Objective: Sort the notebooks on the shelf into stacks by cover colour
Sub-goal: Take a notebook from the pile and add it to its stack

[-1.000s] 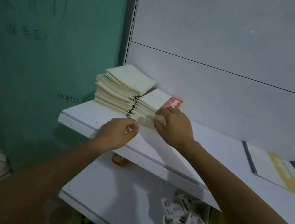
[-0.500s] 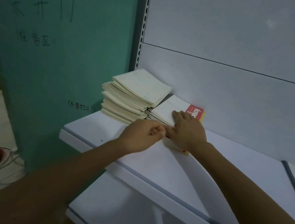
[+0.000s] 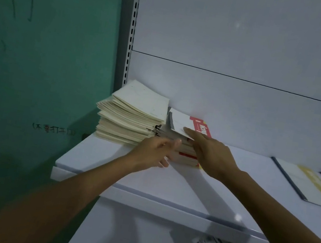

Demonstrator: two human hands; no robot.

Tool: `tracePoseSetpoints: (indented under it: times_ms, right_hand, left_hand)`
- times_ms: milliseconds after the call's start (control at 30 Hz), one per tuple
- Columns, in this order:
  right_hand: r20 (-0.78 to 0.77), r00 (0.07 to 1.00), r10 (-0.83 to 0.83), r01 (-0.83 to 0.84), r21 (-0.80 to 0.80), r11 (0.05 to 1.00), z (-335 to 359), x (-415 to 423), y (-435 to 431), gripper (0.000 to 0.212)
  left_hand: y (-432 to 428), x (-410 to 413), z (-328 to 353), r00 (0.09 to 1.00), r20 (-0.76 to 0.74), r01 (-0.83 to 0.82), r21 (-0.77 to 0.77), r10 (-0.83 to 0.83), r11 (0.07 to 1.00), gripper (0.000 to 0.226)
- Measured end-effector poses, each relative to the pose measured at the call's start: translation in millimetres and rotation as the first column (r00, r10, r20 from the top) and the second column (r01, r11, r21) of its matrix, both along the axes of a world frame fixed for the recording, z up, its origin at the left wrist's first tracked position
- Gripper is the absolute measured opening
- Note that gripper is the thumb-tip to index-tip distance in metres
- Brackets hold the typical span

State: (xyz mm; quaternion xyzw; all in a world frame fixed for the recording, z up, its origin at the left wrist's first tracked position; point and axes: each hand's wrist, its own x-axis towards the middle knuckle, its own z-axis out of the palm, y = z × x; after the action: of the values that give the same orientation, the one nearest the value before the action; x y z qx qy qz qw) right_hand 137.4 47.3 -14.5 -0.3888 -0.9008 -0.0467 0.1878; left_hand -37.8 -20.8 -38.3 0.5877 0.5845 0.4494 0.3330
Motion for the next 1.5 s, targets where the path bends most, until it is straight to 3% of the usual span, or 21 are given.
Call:
tracePoseSetpoints:
  times_ms: [100, 167, 233, 300, 400, 533, 633, 700, 767, 867, 1033, 1100, 1300, 1400, 1500]
  right_hand:
    - [-0.027, 1.000, -0.001, 0.003, 0.095, 0.995, -13.0, 1.4, -18.4, 0.044]
    - [-0.037, 0.999, 0.007, 0.000, 0.187, 0.982, -24.6, 4.3, -32.5, 0.044]
    - [-0.027, 0.999, -0.023, 0.030, 0.267, 0.963, -32.9, 8.0, -45.7, 0.044]
    - [0.019, 0.999, -0.038, 0.029, 0.342, 0.939, -39.2, 10.6, -55.6, 0.046]
    - [0.027, 0.998, -0.051, 0.037, 0.378, 0.925, -42.1, 15.1, -64.7, 0.042]
    - [0.012, 0.997, -0.078, 0.073, 0.227, 0.971, -37.8, 17.2, -66.6, 0.064]
    - [-0.289, 0.956, -0.050, 0.093, 0.139, 0.986, -30.4, 11.4, -62.8, 0.071]
    - [-0.538, 0.837, -0.100, 0.156, 0.059, 0.986, -21.5, 4.8, -53.8, 0.067]
    - [-0.614, 0.754, -0.234, 0.245, -0.069, 0.967, -12.4, -0.8, -37.5, 0.055]
    - [-0.478, 0.825, -0.302, 0.282, -0.116, 0.952, -6.5, -12.2, -8.8, 0.049]
    - [-0.149, 0.980, -0.133, 0.117, -0.112, 0.987, -16.5, -47.7, 15.4, 0.075]
    - [-0.002, 0.994, -0.106, 0.106, -0.013, 0.994, -26.3, -51.2, 18.2, 0.073]
    - [0.004, 0.989, -0.147, 0.145, 0.170, 0.975, -25.6, -25.1, 15.1, 0.054]
    - [-0.007, 0.993, -0.122, 0.121, 0.187, 0.975, -27.1, -9.4, 10.8, 0.035]
    - [-0.102, 0.991, -0.082, 0.099, 0.176, 0.979, -27.6, 5.6, 4.8, 0.034]
  left_hand:
    - [1.1, -3.6, 5.5, 0.974, 0.217, 0.081, -0.042, -0.070, 0.996, 0.077]
    - [2.9, -4.5, 10.3, 0.901, 0.422, 0.150, -0.095, -0.097, 0.984, 0.082]
    - [1.5, -1.3, 14.9, 0.827, 0.554, 0.211, -0.151, -0.094, 0.966, 0.066]
    - [-0.8, 5.4, 17.4, 0.800, 0.595, 0.232, -0.190, -0.076, 0.954, 0.041]
    - [-0.8, 13.6, 18.1, 0.824, 0.561, 0.209, -0.184, -0.072, 0.960, 0.034]
    - [-0.3, 14.5, 24.2, 0.911, 0.393, 0.166, -0.077, -0.123, 0.983, 0.033]
    - [-2.7, 7.9, 38.5, 0.938, 0.338, 0.058, 0.062, -0.075, 0.996, 0.032]
    - [-7.1, -2.5, 51.8, 0.940, 0.339, -0.015, 0.162, -0.042, 0.987, 0.027]
    - [-12.6, -17.1, 64.4, 0.943, 0.333, -0.079, 0.237, -0.004, 0.968, 0.023]
    - [-22.0, -39.2, 77.8, 0.935, 0.353, -0.145, 0.281, 0.038, 0.949, 0.021]
    - [-34.2, -58.2, 70.7, 0.922, 0.368, -0.219, 0.248, 0.117, 0.944, 0.023]
    - [-36.1, -57.2, 61.5, 0.916, 0.375, -0.234, 0.209, 0.143, 0.950, 0.026]
    - [-38.1, -51.7, 58.7, 0.854, 0.480, -0.288, 0.119, 0.199, 0.950, 0.025]
    - [-40.0, -50.5, 59.9, 0.821, 0.522, -0.319, 0.080, 0.233, 0.945, 0.022]
    - [-40.4, -45.9, 55.8, 0.803, 0.537, -0.337, 0.053, 0.258, 0.940, 0.017]
